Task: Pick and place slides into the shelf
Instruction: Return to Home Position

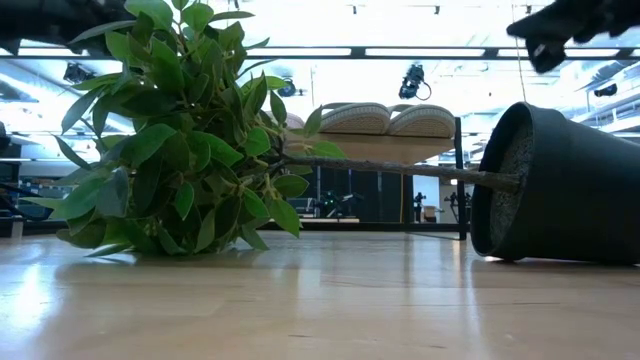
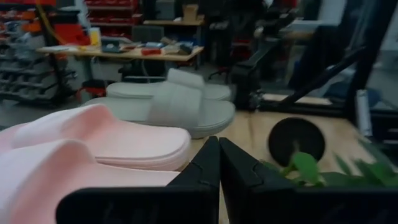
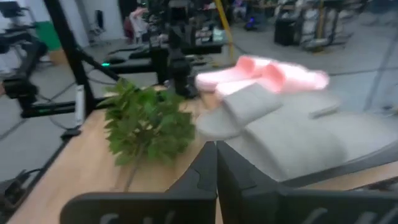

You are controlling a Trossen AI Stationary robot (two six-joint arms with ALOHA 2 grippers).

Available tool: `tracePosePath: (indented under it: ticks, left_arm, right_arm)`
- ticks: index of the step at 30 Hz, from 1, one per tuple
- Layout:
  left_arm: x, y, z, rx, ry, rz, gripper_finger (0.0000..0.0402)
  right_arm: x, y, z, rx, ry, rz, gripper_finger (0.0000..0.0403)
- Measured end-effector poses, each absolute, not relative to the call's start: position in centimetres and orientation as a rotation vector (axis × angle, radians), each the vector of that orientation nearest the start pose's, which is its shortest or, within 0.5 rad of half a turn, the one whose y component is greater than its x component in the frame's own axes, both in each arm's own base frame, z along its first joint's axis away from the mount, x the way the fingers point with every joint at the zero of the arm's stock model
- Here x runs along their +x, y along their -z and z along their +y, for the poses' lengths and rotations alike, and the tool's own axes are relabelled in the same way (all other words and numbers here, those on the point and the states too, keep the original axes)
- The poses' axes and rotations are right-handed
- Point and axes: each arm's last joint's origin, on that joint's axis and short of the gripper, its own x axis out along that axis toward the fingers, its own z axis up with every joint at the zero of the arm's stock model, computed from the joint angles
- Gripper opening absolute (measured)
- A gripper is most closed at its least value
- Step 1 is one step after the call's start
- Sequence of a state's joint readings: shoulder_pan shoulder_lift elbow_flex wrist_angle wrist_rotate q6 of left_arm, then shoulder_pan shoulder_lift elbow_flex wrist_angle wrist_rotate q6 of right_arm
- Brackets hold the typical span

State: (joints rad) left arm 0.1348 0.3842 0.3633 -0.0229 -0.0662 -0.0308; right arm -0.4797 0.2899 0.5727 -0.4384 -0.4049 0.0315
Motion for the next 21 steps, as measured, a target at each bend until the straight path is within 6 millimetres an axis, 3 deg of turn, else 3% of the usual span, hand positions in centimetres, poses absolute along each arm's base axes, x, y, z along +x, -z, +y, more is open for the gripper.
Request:
tracePosePath:
  ticks: [5,21]
  left_arm:
    - [10.9,-23.9,1.2,-0.044,-0.148,-0.013,0.0013]
    - [10.1,-22.1,0.7,-0.065,-0.104,-0.058,0.0011]
  right_arm:
    - [8.9,-25.9,-2.7,0.144,0.044,0.141,0.0]
    - [10.1,-22.2,-1.5,0.158,0.048,0.069,0.0]
